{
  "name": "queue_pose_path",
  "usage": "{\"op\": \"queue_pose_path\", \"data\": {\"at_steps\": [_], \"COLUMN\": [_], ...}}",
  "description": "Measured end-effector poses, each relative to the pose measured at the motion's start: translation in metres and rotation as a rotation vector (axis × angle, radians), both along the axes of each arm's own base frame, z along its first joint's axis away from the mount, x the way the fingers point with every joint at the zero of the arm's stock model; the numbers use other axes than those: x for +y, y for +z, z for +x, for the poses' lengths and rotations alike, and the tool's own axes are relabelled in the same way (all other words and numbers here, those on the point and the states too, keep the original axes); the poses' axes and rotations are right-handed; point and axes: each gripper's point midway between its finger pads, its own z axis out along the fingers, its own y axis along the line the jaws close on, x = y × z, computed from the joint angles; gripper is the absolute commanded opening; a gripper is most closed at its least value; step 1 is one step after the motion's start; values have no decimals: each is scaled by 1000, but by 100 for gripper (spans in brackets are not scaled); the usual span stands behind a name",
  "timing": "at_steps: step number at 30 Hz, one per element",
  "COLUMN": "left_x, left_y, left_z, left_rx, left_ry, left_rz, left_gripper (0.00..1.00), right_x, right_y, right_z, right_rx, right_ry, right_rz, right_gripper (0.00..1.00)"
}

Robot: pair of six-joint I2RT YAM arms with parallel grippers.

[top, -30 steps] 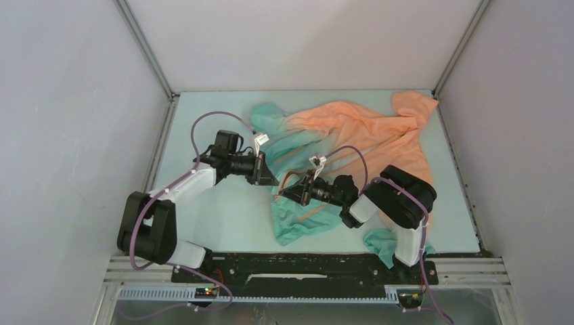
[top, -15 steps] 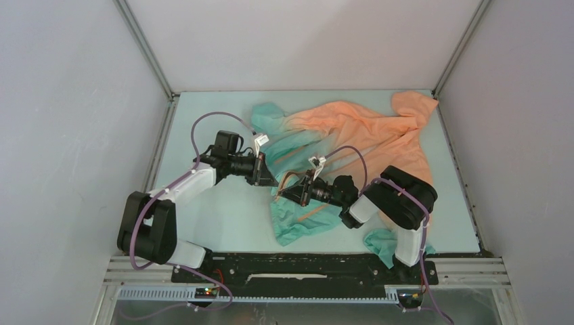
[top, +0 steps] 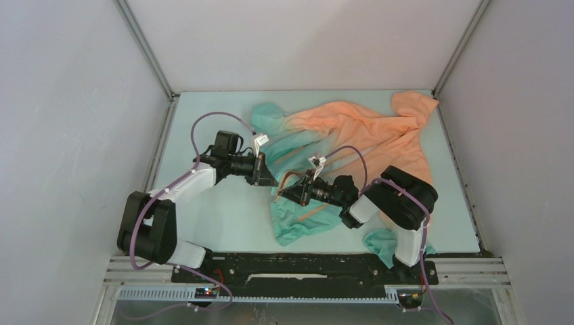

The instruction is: Zip up the jacket

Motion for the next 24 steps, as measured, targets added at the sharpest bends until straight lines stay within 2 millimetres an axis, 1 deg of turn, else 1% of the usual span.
{"op": "queue_pose_path", "data": {"at_steps": [18,24], "left_x": [1,1], "left_y": [0,0], "left_z": [2,2], "left_rx": [-2,-6], "left_ry": [5,5], "left_rz": [1,0], "left_gripper": [0,0], "right_x": [2,0], "right_y": [3,3], "right_z": [-4,-1], "right_rx": [-5,-2], "right_ry": [12,3], "right_rz": [5,6], "right_gripper": [0,0]}}
